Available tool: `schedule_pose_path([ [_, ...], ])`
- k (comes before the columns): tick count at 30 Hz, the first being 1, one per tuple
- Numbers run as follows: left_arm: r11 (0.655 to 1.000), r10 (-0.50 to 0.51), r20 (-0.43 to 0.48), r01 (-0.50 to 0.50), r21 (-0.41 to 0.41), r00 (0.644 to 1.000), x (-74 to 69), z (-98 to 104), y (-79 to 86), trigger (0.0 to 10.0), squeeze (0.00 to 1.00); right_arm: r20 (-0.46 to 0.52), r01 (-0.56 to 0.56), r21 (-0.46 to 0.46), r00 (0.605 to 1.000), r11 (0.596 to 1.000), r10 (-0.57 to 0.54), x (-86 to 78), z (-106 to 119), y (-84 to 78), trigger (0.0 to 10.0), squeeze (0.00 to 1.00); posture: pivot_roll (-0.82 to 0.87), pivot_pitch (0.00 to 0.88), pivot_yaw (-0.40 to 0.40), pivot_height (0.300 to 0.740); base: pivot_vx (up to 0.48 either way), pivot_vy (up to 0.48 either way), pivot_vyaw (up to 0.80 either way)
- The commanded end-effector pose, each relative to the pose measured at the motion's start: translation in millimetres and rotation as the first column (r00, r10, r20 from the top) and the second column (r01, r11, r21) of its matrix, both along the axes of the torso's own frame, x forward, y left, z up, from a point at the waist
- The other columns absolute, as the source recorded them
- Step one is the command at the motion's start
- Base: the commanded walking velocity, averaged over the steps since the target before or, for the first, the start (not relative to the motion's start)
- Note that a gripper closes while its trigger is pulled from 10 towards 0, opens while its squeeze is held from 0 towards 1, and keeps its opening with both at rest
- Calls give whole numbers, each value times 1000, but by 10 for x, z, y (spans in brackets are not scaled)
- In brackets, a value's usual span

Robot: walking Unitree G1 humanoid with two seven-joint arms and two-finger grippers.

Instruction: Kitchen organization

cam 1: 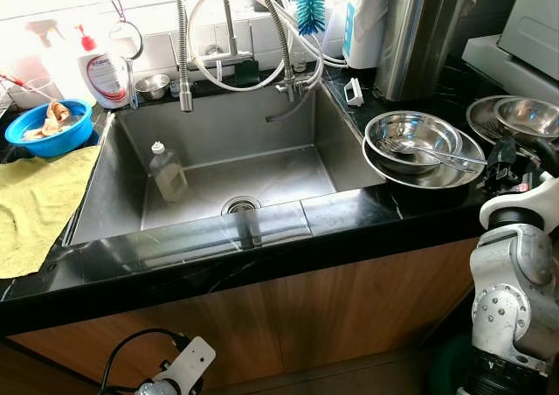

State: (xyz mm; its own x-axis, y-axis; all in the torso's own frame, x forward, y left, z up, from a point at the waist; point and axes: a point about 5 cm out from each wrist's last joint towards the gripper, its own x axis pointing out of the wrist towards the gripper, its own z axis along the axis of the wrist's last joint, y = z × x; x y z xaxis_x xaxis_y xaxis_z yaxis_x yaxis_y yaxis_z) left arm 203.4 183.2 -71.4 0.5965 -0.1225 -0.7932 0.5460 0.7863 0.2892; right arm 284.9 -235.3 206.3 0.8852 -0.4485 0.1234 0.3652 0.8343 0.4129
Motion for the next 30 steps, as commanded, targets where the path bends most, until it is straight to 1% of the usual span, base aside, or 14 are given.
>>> schedule_pose_path([
  [1,1000,27,-27,-27,11,999,-61,-33,52,10000,0,3,1,33,1000,999,-1,25,-2,14,10000,0,-143,0,85,740,0,0,0],
  [8,1000,28,-27,-28,11,999,-62,-32,58,10000,0,-33,-4,40,999,999,5,57,-58,21,10000,0,-141,0,84,740,0,0,0],
  [13,999,31,-25,-31,10,999,-59,-30,62,10000,0,-64,-28,-1,998,1000,28,101,-88,49,10000,0,-141,0,84,740,0,0,0],
  [18,999,32,-22,-32,10,999,-55,-27,65,10000,0,-78,-24,3,997,1000,24,141,-91,48,10000,0,-139,0,83,740,0,0,0],
  [27,999,32,-21,-32,10,999,-59,-29,60,10000,0,-58,-23,8,998,1000,24,183,-50,30,10000,0,-138,0,82,740,0,0,0],
  [28,999,32,-22,-32,11,999,-60,-30,59,10000,0,-54,-23,10,998,1000,24,186,-46,30,9373,0,-137,0,82,740,0,0,0],
  [29,999,32,-22,-32,11,999,-61,-31,59,10000,0,-53,-23,11,998,1000,24,188,-46,30,4627,0,-137,0,82,740,0,0,0],
  [30,999,31,-22,-31,12,999,-62,-31,59,10000,0,-52,-24,13,998,1000,24,190,-46,30,3922,0,-137,0,82,740,0,0,0],
])
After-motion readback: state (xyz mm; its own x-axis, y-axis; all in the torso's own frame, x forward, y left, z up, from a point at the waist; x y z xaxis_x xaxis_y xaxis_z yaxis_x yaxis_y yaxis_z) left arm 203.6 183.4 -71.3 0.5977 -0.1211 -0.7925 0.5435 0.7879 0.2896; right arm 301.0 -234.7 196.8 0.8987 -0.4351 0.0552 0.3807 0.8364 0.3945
